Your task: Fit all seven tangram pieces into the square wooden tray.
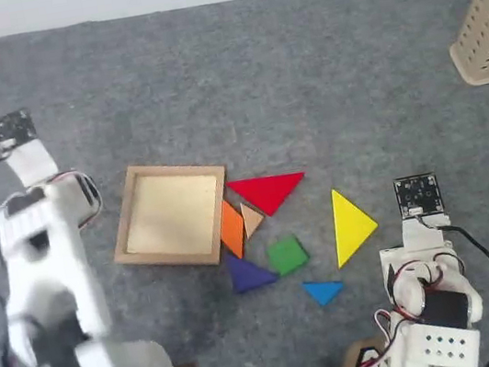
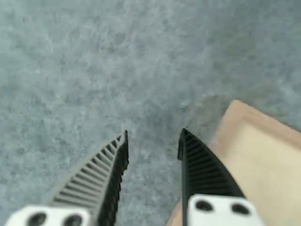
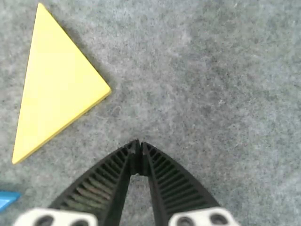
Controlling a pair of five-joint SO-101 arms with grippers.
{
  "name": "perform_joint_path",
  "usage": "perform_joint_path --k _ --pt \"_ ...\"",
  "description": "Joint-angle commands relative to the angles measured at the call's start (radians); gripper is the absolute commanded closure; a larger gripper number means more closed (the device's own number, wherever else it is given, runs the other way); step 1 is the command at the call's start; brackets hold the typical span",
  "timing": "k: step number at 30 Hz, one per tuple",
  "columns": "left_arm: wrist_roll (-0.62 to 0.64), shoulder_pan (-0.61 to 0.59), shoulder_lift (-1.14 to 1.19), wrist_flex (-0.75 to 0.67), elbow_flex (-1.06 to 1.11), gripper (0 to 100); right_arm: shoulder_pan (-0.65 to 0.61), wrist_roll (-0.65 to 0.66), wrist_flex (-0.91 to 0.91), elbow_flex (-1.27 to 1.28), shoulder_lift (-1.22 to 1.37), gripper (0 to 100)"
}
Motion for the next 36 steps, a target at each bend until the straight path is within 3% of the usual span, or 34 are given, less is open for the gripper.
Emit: perform_joint_path --k 1,5,9,14,22,25,31,36 --pt "0.011 -0.002 0.158 0.068 -0.162 83 0.005 -0.012 0.005 0.015 -0.022 99.0" --pt "-0.083 0.098 0.199 0.107 -0.159 83 0.008 -0.011 0.005 0.015 -0.022 99.0" --pt "-0.100 0.207 0.196 0.161 -0.127 83 0.008 -0.008 0.001 0.015 -0.022 99.0" --pt "-0.118 0.255 0.198 0.235 -0.110 83 0.007 -0.006 -0.001 0.015 -0.022 99.0" --pt "-0.094 0.316 0.169 0.239 -0.081 83 0.005 -0.006 -0.005 0.015 -0.022 98.9" --pt "-0.028 0.235 0.028 0.239 -0.061 83 0.012 0.020 -0.068 0.015 -0.022 98.9" --pt "-0.104 0.232 -0.381 0.155 0.255 83 0.002 0.336 -0.229 0.015 -0.022 98.9" --pt "-0.120 0.193 -0.647 0.152 0.420 83 -0.030 0.336 -0.231 -0.026 -0.021 98.8"
